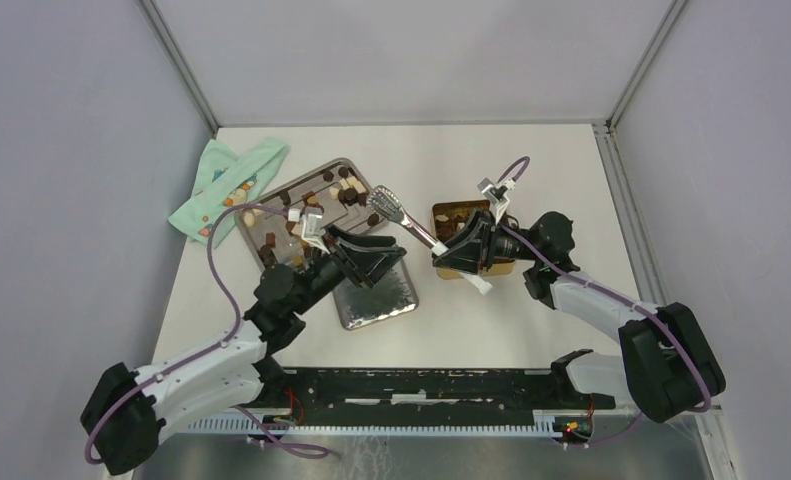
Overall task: Pack the chocolate
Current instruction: Pick up the clamp from the center of the board, then pick up the fake chocolate from the plate.
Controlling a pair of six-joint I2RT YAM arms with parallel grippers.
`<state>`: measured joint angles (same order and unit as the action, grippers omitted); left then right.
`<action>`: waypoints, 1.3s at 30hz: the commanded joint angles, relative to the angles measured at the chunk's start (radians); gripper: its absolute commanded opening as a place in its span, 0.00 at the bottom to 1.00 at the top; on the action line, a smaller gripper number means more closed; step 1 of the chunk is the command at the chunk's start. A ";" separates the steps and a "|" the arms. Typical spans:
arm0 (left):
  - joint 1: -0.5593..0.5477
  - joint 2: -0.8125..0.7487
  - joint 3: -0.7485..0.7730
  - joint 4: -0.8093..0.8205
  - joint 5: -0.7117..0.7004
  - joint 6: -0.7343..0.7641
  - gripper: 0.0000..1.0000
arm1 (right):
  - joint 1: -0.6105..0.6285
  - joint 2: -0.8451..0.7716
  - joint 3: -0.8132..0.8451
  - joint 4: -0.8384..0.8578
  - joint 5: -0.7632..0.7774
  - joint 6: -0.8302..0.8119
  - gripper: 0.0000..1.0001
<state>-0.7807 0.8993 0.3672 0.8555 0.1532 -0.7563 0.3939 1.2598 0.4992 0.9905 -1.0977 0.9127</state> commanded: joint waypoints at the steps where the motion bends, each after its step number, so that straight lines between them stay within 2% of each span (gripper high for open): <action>1: 0.001 -0.198 0.004 -0.412 -0.061 0.095 0.71 | -0.016 -0.006 0.058 -0.040 -0.006 -0.078 0.37; 5: 0.001 -0.383 0.051 -0.756 -0.103 0.138 0.70 | -0.022 -0.031 0.119 -0.303 0.017 -0.308 0.26; 9: 0.003 -0.517 0.132 -1.029 -0.220 0.176 0.72 | -0.040 -0.028 0.125 -0.309 0.004 -0.318 0.03; 10: 0.002 -0.537 0.145 -1.067 -0.235 0.182 0.72 | -0.046 -0.026 0.125 -0.307 0.001 -0.317 0.00; 12: 0.001 -0.563 0.152 -1.077 -0.243 0.176 0.75 | -0.058 -0.027 0.123 -0.298 -0.007 -0.315 0.00; 14: 0.002 -0.572 0.127 -1.025 -0.220 0.145 0.79 | -0.067 -0.029 0.117 -0.281 -0.011 -0.313 0.01; 15: 0.002 -0.567 0.106 -0.978 -0.197 0.120 0.81 | -0.070 -0.032 0.115 -0.277 -0.010 -0.314 0.05; 19: 0.003 -0.491 -0.032 -0.623 -0.105 -0.008 0.92 | -0.071 -0.033 0.101 -0.223 -0.024 -0.275 0.14; 22: 0.001 -0.363 -0.081 -0.361 -0.092 -0.048 0.94 | -0.070 -0.030 0.085 -0.153 -0.033 -0.214 0.15; 25: 0.001 -0.209 -0.057 -0.177 -0.076 -0.028 0.95 | -0.067 -0.029 0.082 -0.144 -0.035 -0.205 0.17; 27: 0.002 -0.096 -0.020 -0.068 -0.042 -0.011 0.99 | -0.062 -0.028 0.081 -0.143 -0.036 -0.205 0.18; 32: 0.001 0.082 0.076 0.018 0.007 0.003 1.00 | -0.046 -0.025 0.083 -0.141 -0.043 -0.203 0.18; 39: 0.000 0.197 0.125 0.089 -0.052 -0.018 0.99 | -0.025 -0.037 0.085 -0.123 -0.059 -0.189 0.18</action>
<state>-0.7811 1.0508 0.4473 0.8124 0.1246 -0.7475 0.3553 1.2575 0.5755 0.7845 -1.1320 0.7074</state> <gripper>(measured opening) 0.993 0.337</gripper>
